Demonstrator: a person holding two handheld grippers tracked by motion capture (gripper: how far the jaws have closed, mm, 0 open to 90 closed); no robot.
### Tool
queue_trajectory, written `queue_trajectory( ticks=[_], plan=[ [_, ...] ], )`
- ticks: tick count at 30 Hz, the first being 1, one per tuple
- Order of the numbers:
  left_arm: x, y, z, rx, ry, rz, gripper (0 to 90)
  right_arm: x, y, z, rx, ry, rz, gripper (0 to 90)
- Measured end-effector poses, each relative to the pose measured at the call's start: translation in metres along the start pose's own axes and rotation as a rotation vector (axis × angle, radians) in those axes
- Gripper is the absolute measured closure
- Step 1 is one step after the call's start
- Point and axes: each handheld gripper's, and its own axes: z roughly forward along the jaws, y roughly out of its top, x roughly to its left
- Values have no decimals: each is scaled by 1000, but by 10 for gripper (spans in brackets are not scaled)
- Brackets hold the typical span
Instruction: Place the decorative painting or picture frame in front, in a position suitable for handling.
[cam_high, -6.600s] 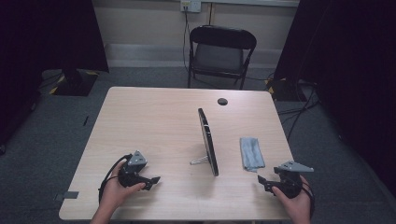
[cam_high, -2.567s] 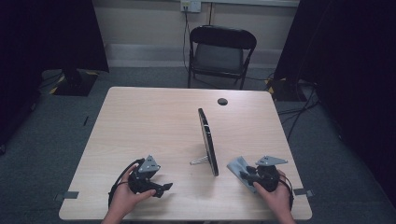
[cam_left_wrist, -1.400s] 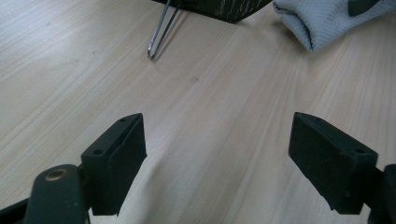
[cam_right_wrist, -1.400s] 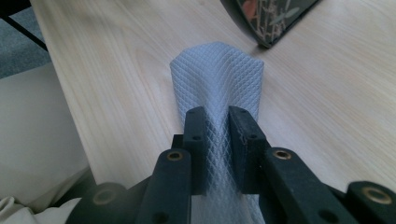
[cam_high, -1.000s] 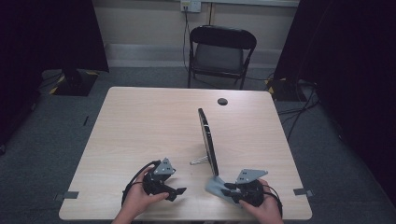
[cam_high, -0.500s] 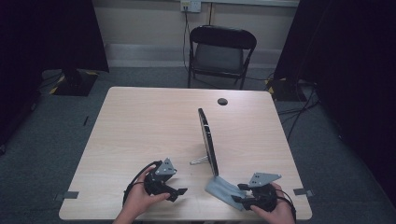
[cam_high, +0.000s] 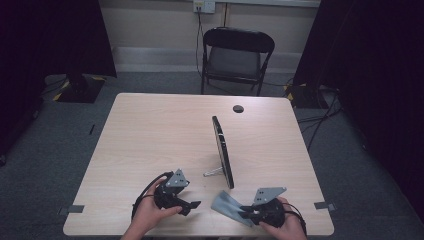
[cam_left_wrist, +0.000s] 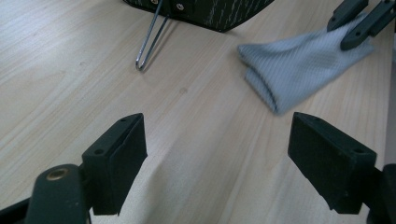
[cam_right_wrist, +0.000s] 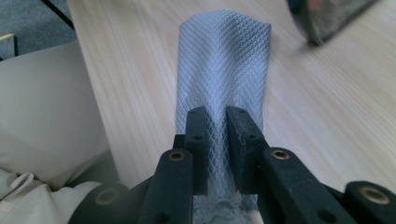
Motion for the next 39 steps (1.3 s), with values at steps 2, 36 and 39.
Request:
queue_trajectory(
  ticks=[2, 36, 39],
  plan=[
    [0, 0, 0, -3, -4, -2, 193, 2, 6, 7, -5, 11, -29, 785],
    [-15, 15, 34, -2, -100, 121, 372, -13, 3, 4, -85, -165, 74, 540],
    [-14, 15, 37, -10, -120, 129, 381, -17, -2, -1, -93, -176, 98, 530]
  ],
)
